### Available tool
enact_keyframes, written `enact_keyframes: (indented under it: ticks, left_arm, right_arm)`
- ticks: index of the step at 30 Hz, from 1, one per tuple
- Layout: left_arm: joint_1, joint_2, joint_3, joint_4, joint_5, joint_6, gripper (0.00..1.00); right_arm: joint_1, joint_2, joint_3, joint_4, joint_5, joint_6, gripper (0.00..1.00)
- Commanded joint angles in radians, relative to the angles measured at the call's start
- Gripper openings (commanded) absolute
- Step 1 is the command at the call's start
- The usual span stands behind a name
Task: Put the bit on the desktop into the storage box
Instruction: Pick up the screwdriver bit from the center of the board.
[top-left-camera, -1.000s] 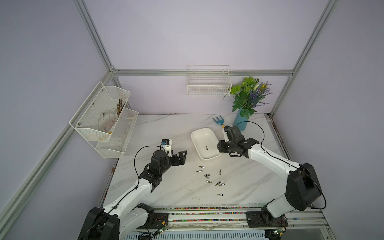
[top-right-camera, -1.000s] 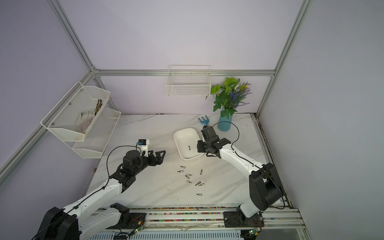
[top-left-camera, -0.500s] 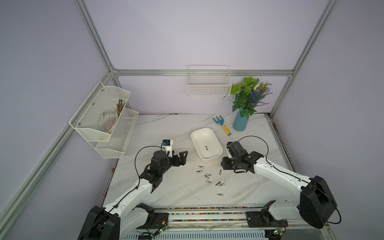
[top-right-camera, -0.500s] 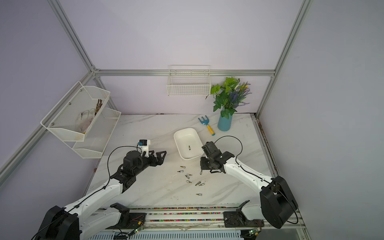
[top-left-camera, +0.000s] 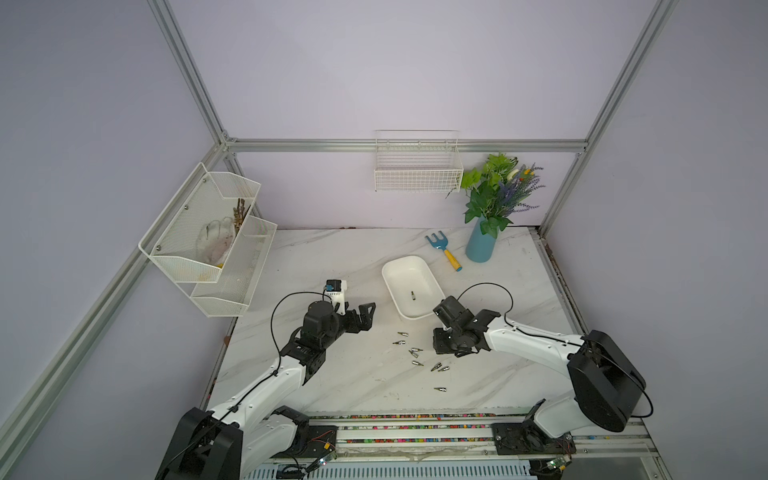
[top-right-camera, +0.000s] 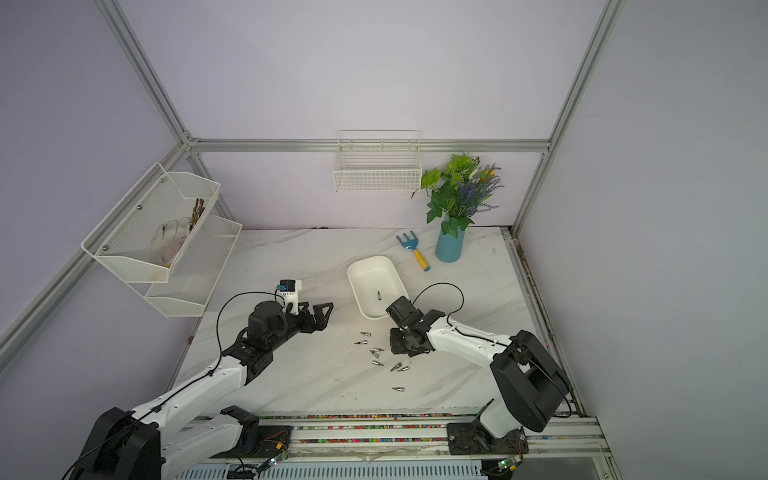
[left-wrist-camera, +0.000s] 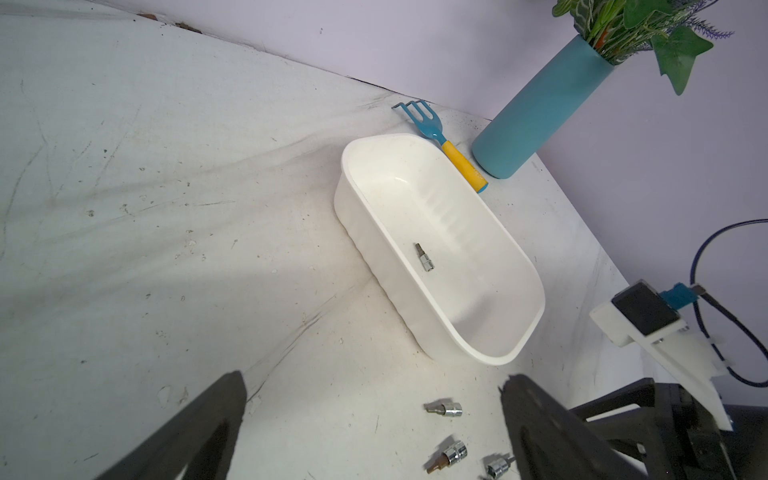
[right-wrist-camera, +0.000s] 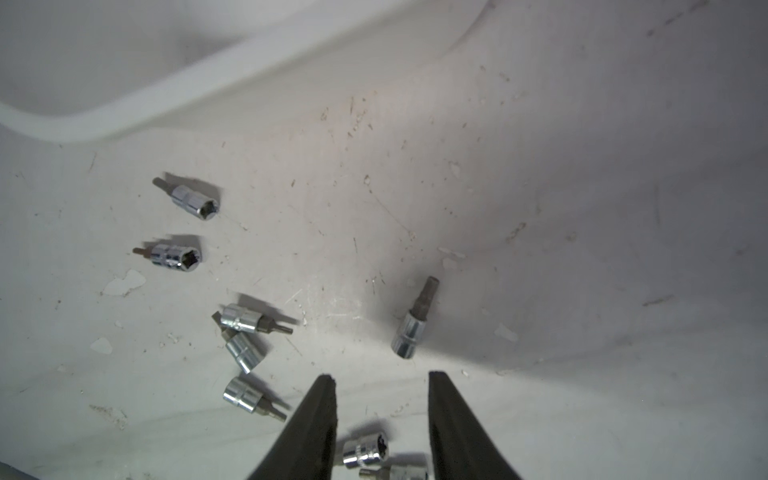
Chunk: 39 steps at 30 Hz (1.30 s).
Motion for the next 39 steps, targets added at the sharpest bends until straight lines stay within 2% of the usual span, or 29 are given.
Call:
enact_keyframes:
  ticks: [1, 15, 39]
  left_arm:
    - [-0.003, -0.032, -0.009, 0.026, -0.017, 0.021, 1.00]
    - [-0.003, -0.025, -0.008, 0.031, -0.010, 0.017, 1.00]
    - [-0.003, -0.028, -0.007, 0.025, -0.013, 0.015, 1.00]
  right_arm:
    - [0.008, 0.042, 0.028, 0.032, 0.028, 0.019, 0.39]
    - [0.010, 0.123, 0.055, 0.013, 0.071, 0.032, 0.34]
    - [0.011, 0.144, 0.041, -0.039, 0.105, 0.016, 0.21]
